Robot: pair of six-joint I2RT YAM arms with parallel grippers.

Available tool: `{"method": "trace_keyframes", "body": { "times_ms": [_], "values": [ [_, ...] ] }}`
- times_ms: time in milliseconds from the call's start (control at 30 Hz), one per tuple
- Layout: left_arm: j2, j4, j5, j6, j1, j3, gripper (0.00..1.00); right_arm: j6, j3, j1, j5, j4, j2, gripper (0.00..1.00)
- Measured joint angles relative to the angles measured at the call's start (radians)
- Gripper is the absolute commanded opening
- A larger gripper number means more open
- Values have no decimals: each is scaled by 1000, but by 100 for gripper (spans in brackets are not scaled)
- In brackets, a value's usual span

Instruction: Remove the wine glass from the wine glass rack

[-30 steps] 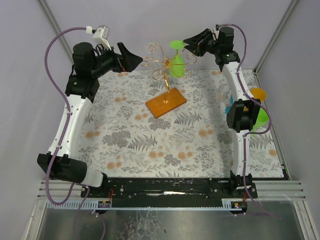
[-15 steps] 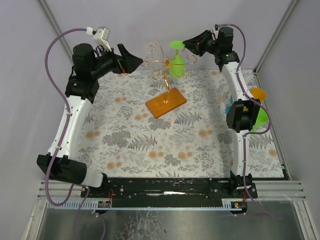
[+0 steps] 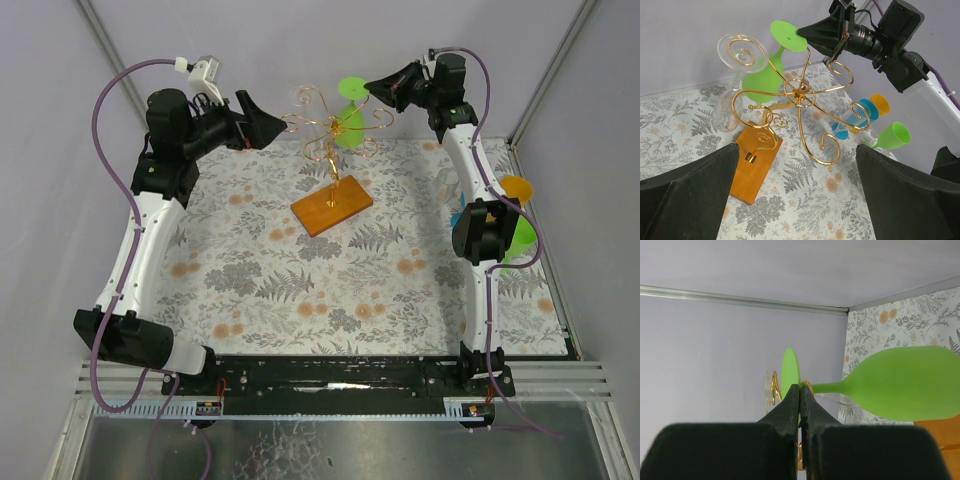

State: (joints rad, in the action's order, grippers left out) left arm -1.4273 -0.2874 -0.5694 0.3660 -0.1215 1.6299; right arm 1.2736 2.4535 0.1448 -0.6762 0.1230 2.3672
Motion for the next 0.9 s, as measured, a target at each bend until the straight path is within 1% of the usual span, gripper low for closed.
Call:
{"method": "trace_keyframes", "body": {
  "times_ms": [300, 733, 900],
  "values": [
    [8, 0, -2, 0, 0, -10, 100, -7, -17, 0, 4, 0, -14, 0],
    [7, 1, -17, 5, 0, -10, 100, -34, -43, -3, 13, 21, -108, 0],
    [8, 1, -19, 6, 0, -10, 100, -51, -84, -5, 31, 24, -134, 0]
  ]
}}
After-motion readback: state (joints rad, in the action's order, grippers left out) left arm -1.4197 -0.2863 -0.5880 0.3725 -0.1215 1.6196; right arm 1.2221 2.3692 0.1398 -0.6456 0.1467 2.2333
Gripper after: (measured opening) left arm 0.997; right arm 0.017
